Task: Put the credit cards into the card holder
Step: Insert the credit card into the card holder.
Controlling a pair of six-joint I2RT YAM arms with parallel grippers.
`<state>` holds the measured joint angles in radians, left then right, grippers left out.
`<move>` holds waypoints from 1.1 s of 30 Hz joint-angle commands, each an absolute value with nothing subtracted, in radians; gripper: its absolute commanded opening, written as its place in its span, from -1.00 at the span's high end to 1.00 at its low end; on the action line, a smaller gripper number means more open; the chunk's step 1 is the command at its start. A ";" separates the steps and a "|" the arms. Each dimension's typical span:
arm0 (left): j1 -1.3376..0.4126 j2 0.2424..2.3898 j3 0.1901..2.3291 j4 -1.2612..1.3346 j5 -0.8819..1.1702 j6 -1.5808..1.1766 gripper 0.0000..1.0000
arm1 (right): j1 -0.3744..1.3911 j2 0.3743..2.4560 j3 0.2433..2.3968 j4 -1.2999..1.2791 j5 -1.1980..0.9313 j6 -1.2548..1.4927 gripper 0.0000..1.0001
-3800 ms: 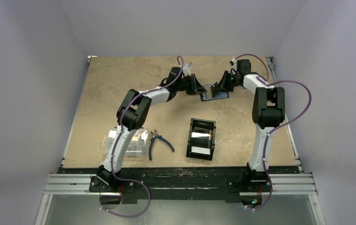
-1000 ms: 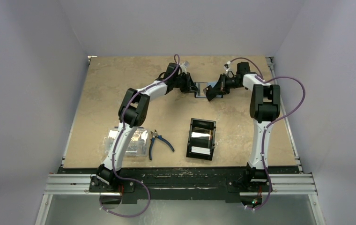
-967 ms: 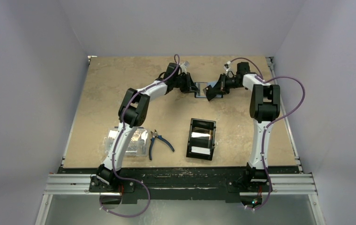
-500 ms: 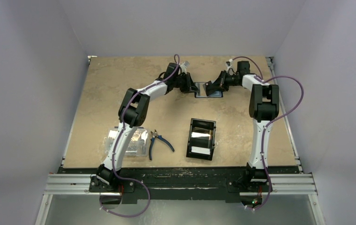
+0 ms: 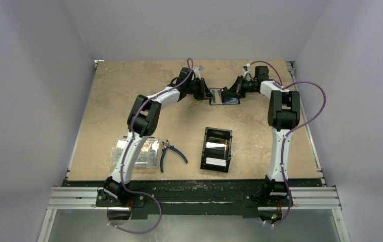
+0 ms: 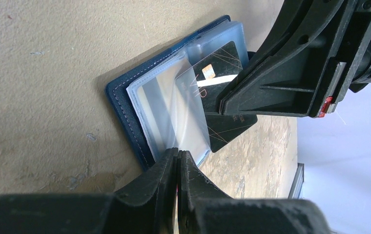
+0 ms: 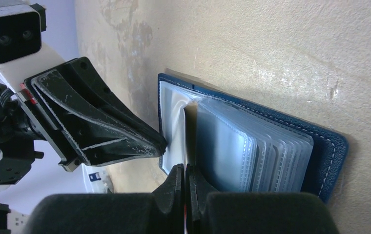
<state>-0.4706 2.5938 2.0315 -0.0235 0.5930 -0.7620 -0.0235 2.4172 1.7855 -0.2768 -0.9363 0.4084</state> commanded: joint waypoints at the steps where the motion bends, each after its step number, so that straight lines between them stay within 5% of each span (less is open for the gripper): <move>1: -0.460 2.654 1.999 -0.130 0.502 -0.702 0.85 | -0.019 2.439 1.798 -0.224 -0.861 0.354 1.00; 33: -0.457 2.675 2.027 -0.175 0.480 -0.688 0.86 | -0.008 2.378 1.683 0.034 -0.737 0.427 1.00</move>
